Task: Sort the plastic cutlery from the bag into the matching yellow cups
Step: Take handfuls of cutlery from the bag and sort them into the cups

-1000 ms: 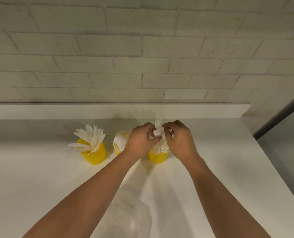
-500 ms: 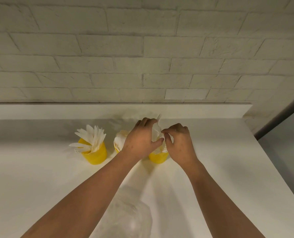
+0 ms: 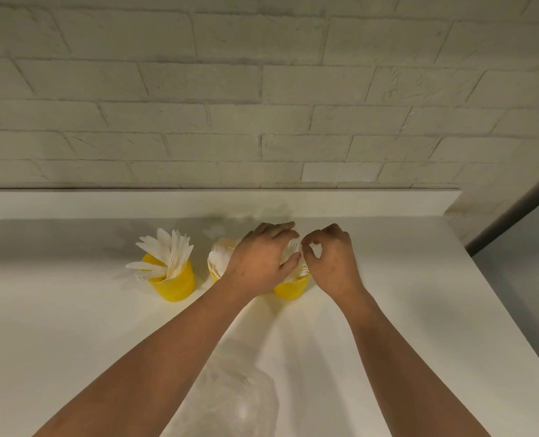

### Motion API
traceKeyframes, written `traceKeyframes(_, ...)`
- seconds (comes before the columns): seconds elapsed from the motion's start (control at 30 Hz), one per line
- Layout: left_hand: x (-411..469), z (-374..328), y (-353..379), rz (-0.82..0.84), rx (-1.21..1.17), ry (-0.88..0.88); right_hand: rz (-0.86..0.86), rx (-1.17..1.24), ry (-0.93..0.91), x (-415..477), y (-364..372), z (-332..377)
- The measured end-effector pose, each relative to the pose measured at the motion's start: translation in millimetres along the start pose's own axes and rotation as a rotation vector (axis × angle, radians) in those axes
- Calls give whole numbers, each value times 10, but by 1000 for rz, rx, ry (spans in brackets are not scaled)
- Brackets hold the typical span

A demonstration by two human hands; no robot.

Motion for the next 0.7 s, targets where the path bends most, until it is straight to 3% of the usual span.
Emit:
traceKeyframes(0.17, -59, -9, 111, 11, 173, 62, -24, 60, 22, -17, -5, -8)
traceKeyframes(0.43, -189, -90, 156, 60, 197, 7, -27, 305, 234, -79, 27, -57)
traceKeyframes(0.7, -213, -68, 228, 106, 299, 44, 133, 234, 259, -61, 155, -62)
Point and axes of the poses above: each hand's wrist, its own x-axis towards the middle knuckle, its own y-axis out of the palm, z = x × y, the point moved 2 cm from there along x, towards the middle knuckle, and after that the axes turned 1 degree about x, right-handed, at the moved point
